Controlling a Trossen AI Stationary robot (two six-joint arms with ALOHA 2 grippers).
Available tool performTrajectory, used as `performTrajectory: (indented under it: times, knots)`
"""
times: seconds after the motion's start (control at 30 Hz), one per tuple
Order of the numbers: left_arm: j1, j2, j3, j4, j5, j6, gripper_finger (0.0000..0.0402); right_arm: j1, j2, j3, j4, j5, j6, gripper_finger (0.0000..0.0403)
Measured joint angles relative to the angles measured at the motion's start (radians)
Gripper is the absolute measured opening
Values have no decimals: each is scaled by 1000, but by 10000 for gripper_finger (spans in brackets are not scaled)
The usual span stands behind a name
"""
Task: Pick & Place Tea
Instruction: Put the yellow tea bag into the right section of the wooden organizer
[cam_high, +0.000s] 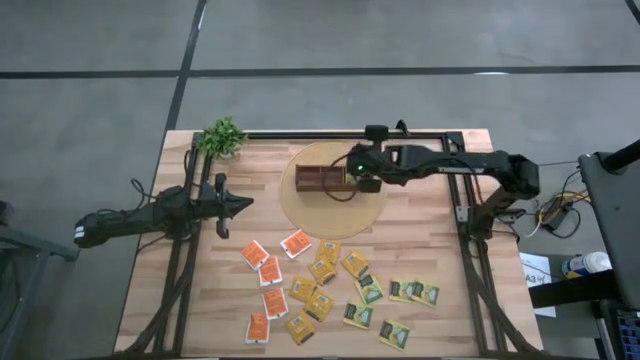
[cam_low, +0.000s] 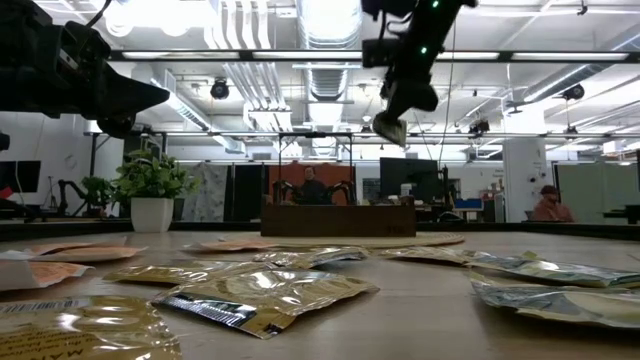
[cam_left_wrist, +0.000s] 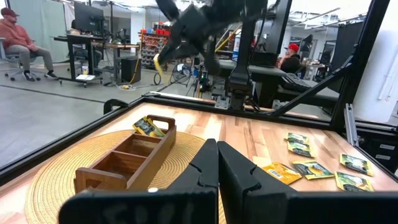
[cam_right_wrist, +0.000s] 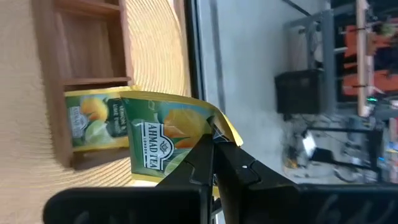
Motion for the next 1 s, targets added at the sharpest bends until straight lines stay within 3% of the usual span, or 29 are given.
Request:
performTrajectory:
  times: [0.4, 1.0]
  knots:
    - [0, 0, 0, 0, 0, 0, 0, 7, 159, 4, 23, 13, 31, 8]
    - [0, 0, 0, 0, 0, 0, 0, -31, 246, -10, 71, 23, 51, 8]
